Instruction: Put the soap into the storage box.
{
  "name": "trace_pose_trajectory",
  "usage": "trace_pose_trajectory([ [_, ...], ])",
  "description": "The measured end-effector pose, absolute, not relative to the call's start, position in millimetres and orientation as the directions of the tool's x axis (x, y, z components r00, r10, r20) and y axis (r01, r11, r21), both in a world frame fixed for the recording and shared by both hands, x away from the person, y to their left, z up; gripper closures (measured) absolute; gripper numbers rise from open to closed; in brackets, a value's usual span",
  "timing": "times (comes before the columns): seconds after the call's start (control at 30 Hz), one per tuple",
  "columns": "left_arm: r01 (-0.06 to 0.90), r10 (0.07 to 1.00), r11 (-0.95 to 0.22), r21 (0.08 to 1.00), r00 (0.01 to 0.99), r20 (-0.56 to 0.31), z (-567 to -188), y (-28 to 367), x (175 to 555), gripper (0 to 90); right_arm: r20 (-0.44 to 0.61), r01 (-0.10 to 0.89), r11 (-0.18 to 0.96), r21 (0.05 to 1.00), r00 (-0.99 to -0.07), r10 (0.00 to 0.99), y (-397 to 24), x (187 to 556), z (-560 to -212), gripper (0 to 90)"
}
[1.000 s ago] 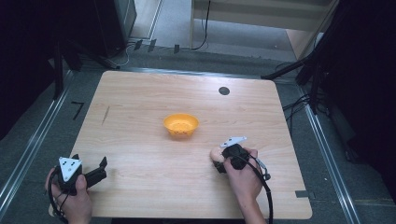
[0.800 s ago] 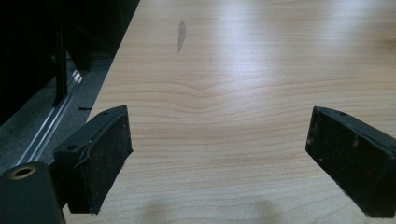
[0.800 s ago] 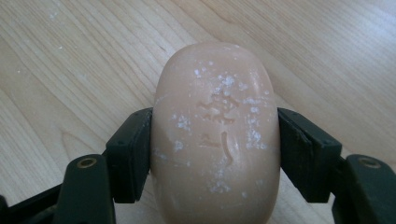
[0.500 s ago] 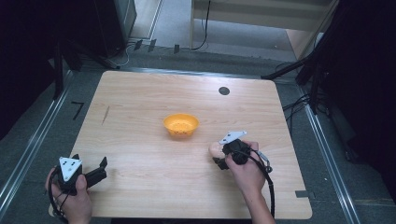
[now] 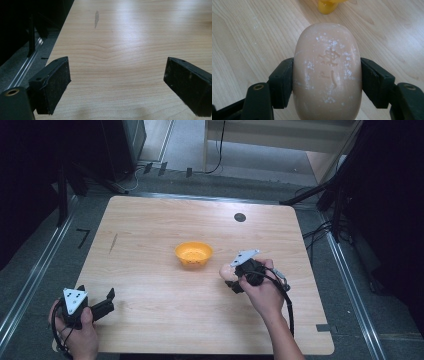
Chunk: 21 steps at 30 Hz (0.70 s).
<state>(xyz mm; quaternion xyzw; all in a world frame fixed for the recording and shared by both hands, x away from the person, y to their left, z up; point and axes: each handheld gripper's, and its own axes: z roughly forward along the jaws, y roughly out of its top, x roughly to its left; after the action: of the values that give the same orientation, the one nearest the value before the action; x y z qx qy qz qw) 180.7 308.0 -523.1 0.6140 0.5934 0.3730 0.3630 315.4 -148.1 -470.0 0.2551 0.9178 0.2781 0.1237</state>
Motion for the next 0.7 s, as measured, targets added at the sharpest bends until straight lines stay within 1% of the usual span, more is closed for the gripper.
trace_pose_trajectory([
  [0.53,0.458,0.999,-0.033,0.888,0.018,0.028,-523.1,307.7,181.0,7.3,-0.107,0.31,0.738,0.6,-0.883,0.457,-135.8,339.4,-449.4,33.7],
  [0.7,0.458,0.999,-0.035,0.888,0.02,0.029,-523.1,307.6,180.9,7.3,-0.09,0.298,0.74,0.603,-0.896,0.435,-134.9,348.1,-445.6,33.6],
])
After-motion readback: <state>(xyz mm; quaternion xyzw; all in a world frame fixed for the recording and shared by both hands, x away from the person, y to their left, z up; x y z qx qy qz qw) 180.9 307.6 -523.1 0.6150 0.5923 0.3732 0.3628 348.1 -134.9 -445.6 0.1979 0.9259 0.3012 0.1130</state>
